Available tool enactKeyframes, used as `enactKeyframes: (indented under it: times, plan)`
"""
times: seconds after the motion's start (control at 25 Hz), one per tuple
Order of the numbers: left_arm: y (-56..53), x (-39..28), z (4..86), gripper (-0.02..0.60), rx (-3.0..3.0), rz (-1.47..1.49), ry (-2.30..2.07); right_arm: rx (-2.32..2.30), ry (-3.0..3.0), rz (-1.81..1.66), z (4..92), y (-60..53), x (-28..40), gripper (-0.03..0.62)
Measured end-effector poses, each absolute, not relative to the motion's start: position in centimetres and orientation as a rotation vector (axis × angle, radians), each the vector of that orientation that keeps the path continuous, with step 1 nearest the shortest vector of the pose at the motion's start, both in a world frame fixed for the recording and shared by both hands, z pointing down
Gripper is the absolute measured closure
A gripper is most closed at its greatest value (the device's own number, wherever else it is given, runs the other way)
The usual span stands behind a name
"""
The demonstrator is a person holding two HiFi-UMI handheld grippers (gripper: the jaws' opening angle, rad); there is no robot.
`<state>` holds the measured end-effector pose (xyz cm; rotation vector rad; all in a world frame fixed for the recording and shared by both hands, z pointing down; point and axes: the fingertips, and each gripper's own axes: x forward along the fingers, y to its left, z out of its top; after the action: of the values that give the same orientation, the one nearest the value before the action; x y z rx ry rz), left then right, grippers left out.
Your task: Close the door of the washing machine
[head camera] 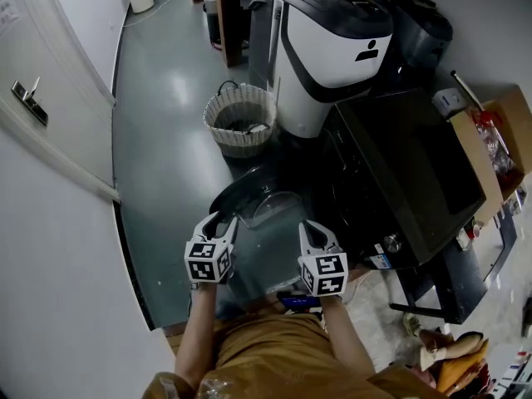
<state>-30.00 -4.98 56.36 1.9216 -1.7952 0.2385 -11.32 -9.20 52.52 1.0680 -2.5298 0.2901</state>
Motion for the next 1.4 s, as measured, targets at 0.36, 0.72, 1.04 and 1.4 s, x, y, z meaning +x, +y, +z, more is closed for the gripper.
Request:
enactKeyframes:
  times: [0.36, 0.72, 1.04, 1.4]
  plan:
    - [-8.5, -32.4, 59.0, 0.4, 1.939, 0.276, -1.72, 1.096, -2.471, 0.316, 54.4, -11.7, -13.4, 0.582]
    - [-11.2, -34.5, 62.1, 0.4, 1.946, 0.334, -1.648, 1.101, -2.427, 0.327, 56.2, -13.5, -15.5, 0.582]
    - [-12.8, -35.8, 64.6, 0.396, 1.95, 0.407, -1.593, 1.067, -2.393, 0.347, 57.7, -14.1, -17.2, 0.582]
    - [-14.4, -36.4, 68.2, 0.387, 1.941, 0.46, -1.526, 1.112, -2.311, 0.366, 59.1, -14.2, -15.4, 0.582]
